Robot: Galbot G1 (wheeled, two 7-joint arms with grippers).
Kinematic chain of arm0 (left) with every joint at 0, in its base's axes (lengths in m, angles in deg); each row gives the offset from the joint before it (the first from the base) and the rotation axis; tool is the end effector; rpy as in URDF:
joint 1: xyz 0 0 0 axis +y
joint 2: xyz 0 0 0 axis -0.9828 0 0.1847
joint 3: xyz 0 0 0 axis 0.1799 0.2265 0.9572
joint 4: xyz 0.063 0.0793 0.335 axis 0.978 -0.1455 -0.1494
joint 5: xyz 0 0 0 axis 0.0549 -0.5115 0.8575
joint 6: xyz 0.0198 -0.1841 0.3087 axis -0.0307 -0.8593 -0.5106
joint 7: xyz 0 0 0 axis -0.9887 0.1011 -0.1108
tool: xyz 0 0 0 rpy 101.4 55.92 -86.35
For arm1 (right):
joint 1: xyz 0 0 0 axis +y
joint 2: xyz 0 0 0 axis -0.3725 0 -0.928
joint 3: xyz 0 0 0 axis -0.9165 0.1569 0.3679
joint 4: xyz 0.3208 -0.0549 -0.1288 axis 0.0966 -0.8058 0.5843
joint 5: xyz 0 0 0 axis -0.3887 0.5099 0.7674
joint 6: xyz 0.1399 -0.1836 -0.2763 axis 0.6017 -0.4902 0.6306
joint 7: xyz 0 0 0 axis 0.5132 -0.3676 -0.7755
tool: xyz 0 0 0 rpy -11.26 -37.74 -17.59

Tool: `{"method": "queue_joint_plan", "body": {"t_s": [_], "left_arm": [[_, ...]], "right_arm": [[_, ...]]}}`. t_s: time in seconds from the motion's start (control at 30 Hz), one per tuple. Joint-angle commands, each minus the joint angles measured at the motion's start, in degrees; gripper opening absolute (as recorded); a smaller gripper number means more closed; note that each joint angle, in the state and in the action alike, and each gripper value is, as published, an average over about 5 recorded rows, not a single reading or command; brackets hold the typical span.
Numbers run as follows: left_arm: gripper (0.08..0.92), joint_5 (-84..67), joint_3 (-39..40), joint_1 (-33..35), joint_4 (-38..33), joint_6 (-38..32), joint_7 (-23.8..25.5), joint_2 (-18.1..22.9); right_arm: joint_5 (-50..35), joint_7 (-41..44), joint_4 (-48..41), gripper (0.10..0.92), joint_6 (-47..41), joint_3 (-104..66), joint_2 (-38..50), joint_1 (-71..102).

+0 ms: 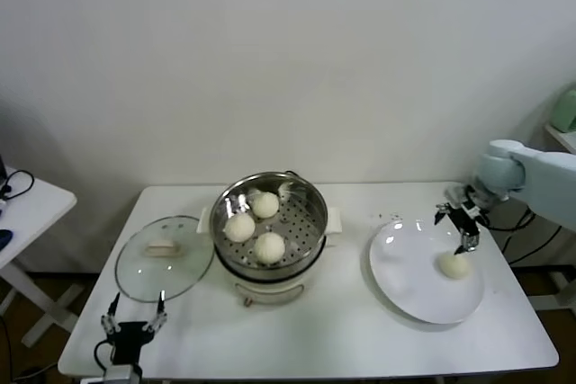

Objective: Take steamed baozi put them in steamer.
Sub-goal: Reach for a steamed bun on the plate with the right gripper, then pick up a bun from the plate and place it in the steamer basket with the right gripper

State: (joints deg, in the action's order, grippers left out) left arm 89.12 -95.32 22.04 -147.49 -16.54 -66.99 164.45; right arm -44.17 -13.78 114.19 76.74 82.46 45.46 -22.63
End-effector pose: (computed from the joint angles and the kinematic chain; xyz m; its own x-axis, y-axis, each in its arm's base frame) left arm 0.1437 0.0957 -0.4063 -0.9449 -0.2434 0.2187 -0.1665 0.9330 0.3191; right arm 0.5203 -0.2106 -0.1510 -0.1003 0.0129 0.9949 -0.9750 -0.2005 -0.0957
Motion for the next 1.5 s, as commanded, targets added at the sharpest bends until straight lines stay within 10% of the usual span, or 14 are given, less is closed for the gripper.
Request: {"method": "queue_joint_plan", "body": {"t_s": [0.03,0.9,1.5], "left_arm": [[0.823,0.4,-0.1,0.1,0.4,-0.1,0.0,0.4],[0.823,0.5,0.0,-0.3,0.8,0.0,0.0,0.2],[0.823,0.5,0.2,-0.3,0.5,0.0,0.0,0.2]], "right_arm": [[5.0,-0.1,-10.4,0.823,0.2,-11.8,-0.4,15.4],[7.5,-1.4,-12.2,0.819,-1.2,-16.8,-2.4,19.8],[7.6,-1.5,-7.1,0.654,-2.6,-13.2,-0.2,13.5]]}}
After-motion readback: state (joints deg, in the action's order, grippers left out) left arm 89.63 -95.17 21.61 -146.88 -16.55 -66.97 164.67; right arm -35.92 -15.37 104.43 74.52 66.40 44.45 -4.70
